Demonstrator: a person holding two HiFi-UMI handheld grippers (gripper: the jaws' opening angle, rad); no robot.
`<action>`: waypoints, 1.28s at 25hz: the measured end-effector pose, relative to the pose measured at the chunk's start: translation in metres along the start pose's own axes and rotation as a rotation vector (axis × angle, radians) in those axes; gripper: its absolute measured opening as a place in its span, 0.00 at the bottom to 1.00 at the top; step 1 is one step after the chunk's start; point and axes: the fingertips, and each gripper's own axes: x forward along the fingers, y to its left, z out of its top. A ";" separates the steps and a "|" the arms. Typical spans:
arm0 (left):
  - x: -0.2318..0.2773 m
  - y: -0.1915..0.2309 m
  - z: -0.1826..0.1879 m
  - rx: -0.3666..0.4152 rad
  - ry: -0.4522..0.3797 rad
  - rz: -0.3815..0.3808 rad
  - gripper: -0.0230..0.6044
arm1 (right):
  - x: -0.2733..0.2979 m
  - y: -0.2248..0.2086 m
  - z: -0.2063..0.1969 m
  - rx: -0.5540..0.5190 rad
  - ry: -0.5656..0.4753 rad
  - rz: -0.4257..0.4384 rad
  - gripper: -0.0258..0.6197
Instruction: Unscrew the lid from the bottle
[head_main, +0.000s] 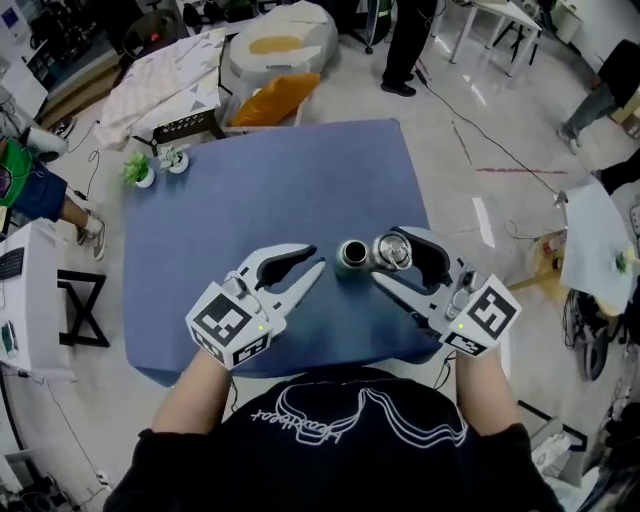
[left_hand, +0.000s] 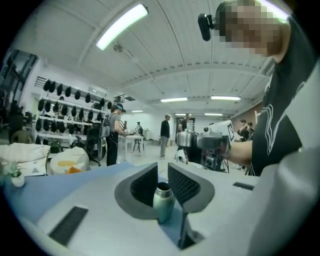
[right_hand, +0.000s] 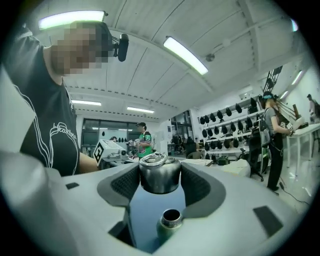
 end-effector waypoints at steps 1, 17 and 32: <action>-0.007 -0.006 0.013 -0.025 -0.027 0.016 0.11 | -0.003 0.006 0.007 0.000 -0.011 -0.029 0.44; -0.096 -0.090 0.064 -0.152 -0.140 -0.003 0.04 | -0.044 0.108 0.032 0.030 -0.080 -0.265 0.44; -0.116 -0.110 0.061 -0.129 -0.126 0.017 0.04 | -0.049 0.138 0.034 0.017 -0.084 -0.294 0.44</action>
